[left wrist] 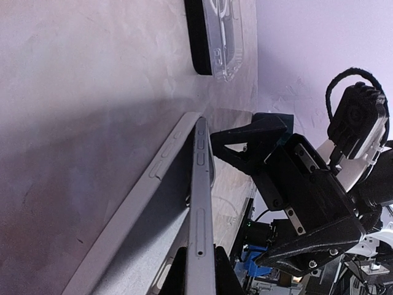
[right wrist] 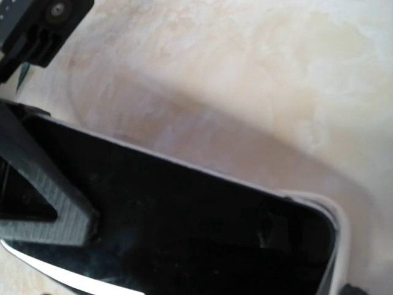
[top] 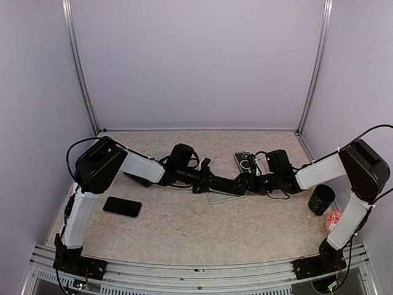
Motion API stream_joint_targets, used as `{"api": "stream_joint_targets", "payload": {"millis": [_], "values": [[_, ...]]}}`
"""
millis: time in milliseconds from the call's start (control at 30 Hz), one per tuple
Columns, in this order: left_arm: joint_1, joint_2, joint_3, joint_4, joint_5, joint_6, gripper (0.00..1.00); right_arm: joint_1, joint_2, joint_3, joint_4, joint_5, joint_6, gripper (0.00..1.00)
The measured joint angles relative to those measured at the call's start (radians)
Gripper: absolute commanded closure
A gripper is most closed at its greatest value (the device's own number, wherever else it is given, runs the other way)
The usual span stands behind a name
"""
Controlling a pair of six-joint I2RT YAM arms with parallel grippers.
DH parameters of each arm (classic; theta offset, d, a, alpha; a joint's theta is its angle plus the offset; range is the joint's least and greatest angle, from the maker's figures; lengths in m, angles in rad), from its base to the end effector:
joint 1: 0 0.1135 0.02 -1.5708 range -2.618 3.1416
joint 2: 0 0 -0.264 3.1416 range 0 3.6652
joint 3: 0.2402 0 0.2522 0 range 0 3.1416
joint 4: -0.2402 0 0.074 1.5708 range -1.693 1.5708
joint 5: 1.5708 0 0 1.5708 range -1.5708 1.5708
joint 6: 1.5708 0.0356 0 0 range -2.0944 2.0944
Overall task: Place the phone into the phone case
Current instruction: Install the phone on the phone case.
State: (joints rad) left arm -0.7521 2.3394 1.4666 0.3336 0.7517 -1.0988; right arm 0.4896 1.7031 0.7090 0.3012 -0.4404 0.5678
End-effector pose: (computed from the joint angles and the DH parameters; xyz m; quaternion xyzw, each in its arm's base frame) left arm 0.3432 -0.3544 0.1028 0.0388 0.8283 -0.5586 0.0209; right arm 0.2756 0.1641 0.1347 -0.0582 0.8863 0.3799 0.2584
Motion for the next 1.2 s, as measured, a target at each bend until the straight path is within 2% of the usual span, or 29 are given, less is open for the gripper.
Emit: {"api": "stream_joint_targets", "payload": {"millis": [600, 1200], "values": [[-0.008, -0.072, -0.170, 0.159, -0.083, -0.137, 1.00, 0.031, -0.014, -0.001, -0.024, 0.000, 0.022, 0.01], [-0.012, -0.077, -0.189, 0.183, -0.105, -0.196, 1.00, 0.064, -0.017, -0.031, 0.025, 0.002, 0.028, 0.00]]}}
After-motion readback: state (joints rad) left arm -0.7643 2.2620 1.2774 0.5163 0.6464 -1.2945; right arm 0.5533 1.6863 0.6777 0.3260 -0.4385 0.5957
